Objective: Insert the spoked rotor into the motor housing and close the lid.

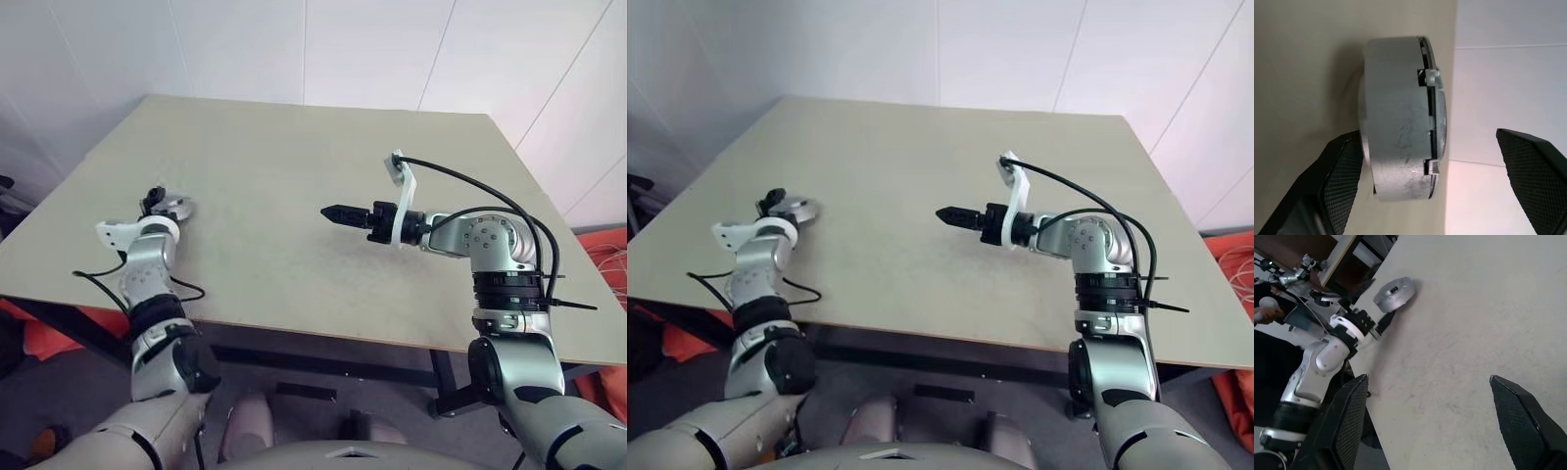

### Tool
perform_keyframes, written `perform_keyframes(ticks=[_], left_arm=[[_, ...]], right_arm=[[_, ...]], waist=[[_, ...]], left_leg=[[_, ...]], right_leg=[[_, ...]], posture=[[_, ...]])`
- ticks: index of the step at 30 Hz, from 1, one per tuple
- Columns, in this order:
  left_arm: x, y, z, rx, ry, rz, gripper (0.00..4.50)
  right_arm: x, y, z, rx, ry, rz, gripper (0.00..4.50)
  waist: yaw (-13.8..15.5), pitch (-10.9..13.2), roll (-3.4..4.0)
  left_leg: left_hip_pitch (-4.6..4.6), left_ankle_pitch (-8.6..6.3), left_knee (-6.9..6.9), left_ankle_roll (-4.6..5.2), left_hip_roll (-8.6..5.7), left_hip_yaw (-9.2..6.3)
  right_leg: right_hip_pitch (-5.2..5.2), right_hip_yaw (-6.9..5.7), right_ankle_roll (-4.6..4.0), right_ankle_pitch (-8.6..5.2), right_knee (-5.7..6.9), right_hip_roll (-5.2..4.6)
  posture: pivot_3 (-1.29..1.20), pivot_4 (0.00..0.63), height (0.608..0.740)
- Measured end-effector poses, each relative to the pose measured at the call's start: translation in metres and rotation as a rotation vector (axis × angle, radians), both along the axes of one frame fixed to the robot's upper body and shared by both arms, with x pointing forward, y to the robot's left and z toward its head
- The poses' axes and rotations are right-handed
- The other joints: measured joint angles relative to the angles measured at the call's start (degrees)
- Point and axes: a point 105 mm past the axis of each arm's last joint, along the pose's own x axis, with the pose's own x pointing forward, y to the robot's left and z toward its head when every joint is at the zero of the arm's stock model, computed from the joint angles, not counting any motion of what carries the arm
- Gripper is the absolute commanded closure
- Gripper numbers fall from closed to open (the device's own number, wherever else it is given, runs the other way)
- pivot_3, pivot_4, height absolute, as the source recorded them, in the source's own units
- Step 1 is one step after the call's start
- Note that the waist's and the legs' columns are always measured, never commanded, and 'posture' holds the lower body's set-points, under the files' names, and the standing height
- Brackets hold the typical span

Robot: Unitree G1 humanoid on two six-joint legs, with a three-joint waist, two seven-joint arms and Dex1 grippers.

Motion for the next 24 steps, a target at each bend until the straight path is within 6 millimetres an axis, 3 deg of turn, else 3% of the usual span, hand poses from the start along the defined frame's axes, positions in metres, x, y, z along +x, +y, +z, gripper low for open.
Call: perform_keyframes(ticks=[9, 14, 16, 19, 22, 24], left_arm=[[-0.017, -0.029, 0.005, 0.04, 0.154, -0.05, 0.01], [-0.019, -0.062, 0.016, 0.236, 0.233, -0.201, 0.01], [-0.015, -0.08, 0.029, 0.392, 0.187, -0.31, 0.01], [-0.006, -0.095, 0.063, 0.756, -0.03, -0.51, 0.01], [-0.003, -0.088, 0.076, 1.158, -0.137, -0.621, 0.01], [-0.001, -0.081, 0.076, 1.332, -0.214, -0.674, 0.01]], right_arm=[[0.0, -0.002, 0.0, -0.007, -0.002, -0.004, 0.0], [0.005, -0.01, -0.001, -0.058, -0.036, -0.035, 0.0], [0.009, -0.015, -0.001, -0.095, -0.082, -0.051, 0.0], [0.014, -0.03, -0.005, -0.147, -0.178, -0.084, 0.0], [0.015, -0.045, -0.011, -0.201, -0.295, -0.102, 0.0], [0.018, -0.055, -0.014, -0.274, -0.377, -0.118, 0.0]], waist=[[-0.1, 0.0, -0.02], [0.0, 0.0, -0.02], [0.0, 0.0, -0.02], [0.0, 0.0, 0.02], [-0.3, 0.0, 0.08], [-0.3, 0.0, 0.14]], left_leg=[[0.52, 0.01, 0.02, -0.02, 0.04, -0.05], [0.52, 0.04, 0.04, -0.07, 0.03, -0.05], [0.52, 0.05, 0.03, -0.09, 0.03, -0.05], [0.5, 0.09, -0.06, -0.15, 0.05, -0.03], [0.48, 0.08, -0.14, -0.13, 0.05, -0.03], [0.46, 0.07, -0.14, -0.12, 0.01, -0.01]], right_leg=[[0.66, -0.13, 0.09, -0.07, -0.08, 0.0], [0.69, -0.13, 0.43, -0.23, -0.07, -0.01], [0.66, -0.14, 0.46, -0.23, -0.08, -0.01], [0.54, -0.16, 0.49, -0.24, -0.08, 0.0], [0.46, -0.12, 0.49, -0.25, -0.13, 0.01], [0.44, -0.08, 0.49, -0.24, -0.16, 0.0]], posture=[[0.0, 0.0, 0.74], [0.0, 0.0, 0.74], [0.0, 0.0, 0.74], [0.0, 0.0, 0.74], [0.0, 0.0, 0.74], [0.0, 0.0, 0.74]])
